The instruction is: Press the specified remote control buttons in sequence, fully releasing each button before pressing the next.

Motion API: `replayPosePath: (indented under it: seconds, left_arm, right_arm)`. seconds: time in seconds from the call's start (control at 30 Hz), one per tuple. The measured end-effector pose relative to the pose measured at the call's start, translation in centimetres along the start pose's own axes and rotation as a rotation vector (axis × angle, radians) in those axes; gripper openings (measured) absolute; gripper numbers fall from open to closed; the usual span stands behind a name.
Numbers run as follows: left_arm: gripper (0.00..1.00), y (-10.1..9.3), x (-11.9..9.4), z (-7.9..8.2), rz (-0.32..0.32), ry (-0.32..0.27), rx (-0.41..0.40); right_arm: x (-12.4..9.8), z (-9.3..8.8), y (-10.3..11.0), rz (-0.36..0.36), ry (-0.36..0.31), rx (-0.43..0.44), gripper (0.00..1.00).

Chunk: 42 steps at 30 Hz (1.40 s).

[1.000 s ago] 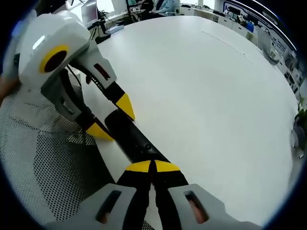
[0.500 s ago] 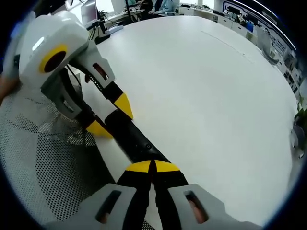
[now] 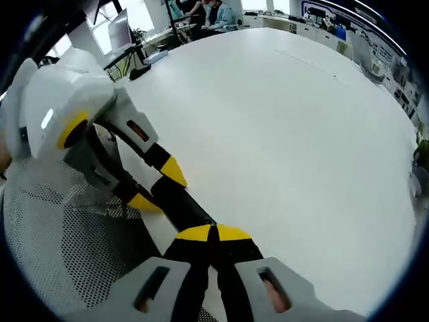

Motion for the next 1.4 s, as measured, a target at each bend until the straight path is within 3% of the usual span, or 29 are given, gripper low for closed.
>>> replayPosePath:
  seconds: [0.27, 0.43, 0.57, 0.87, 1.4]
  left_arm:
    - [0.22, 0.0, 0.0, 0.0, -0.012, 0.004, 0.007]
    - [0.22, 0.1, 0.1, -0.1, -0.028, -0.001, -0.005]
    - [0.22, 0.1, 0.1, -0.1, -0.033, -0.004, -0.015]
    - [0.22, 0.2, 0.1, -0.2, -0.037, -0.012, -0.032]
    - [0.22, 0.2, 0.1, -0.2, -0.036, -0.007, -0.049]
  right_arm:
    - [0.8, -0.3, 0.3, 0.019, 0.062, 0.010, 0.00]
    - [1.0, 0.7, 0.4, 0.036, 0.105, 0.050, 0.00]
    - [1.5, 0.5, 0.3, 0.034, 0.223, 0.110, 0.00]
    - [2.2, 1.3, 0.2, 0.063, 0.294, 0.238, 0.00]
    - [2.9, 2.3, 0.3, 0.004, 0.481, 0.318, 0.00]
Point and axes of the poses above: the point that each gripper's makers call its tool centre point, and the gripper's own axes: x roughly forward along the fingers, y roughly to its left, z roughly out of its top, the point moved 7 cm from there along -x, roughly backward along the fingers, and after that the axes turned 8 degrees about x, right-handed, at the moved point
